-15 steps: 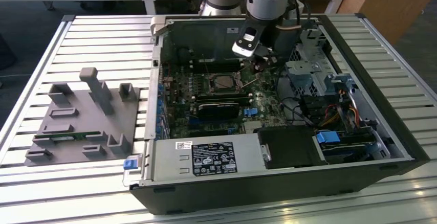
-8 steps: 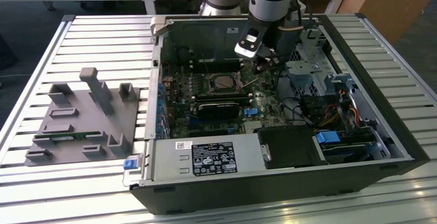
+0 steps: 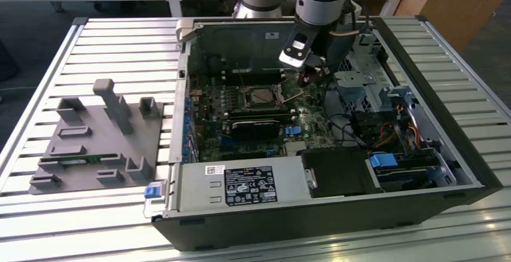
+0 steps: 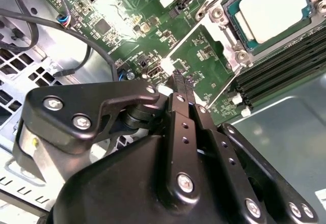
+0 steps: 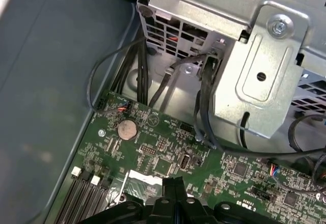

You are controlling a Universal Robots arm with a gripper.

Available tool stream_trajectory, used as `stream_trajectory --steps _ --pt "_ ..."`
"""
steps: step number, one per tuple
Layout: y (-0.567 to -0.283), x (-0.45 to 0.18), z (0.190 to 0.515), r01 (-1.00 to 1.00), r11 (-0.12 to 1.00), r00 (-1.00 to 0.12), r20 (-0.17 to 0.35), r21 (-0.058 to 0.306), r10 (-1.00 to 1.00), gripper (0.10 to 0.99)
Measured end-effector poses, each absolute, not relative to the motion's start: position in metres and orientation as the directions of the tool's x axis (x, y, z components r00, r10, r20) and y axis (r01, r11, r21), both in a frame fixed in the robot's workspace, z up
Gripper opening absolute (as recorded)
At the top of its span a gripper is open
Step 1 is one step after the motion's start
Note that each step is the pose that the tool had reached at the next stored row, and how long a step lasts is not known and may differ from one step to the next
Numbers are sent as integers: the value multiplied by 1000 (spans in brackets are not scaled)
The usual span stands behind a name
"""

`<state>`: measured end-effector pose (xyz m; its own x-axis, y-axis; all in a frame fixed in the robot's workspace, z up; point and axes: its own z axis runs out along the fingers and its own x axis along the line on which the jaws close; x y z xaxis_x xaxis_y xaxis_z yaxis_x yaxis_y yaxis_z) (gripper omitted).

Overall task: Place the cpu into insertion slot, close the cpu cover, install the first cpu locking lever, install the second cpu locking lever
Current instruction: 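Close the cpu cover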

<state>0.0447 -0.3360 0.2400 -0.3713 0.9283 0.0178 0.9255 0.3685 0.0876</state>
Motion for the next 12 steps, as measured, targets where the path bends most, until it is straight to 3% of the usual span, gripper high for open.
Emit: stream_trajectory --steps 12 --pt "-332 52 240 927 364 -367 16 86 930 106"
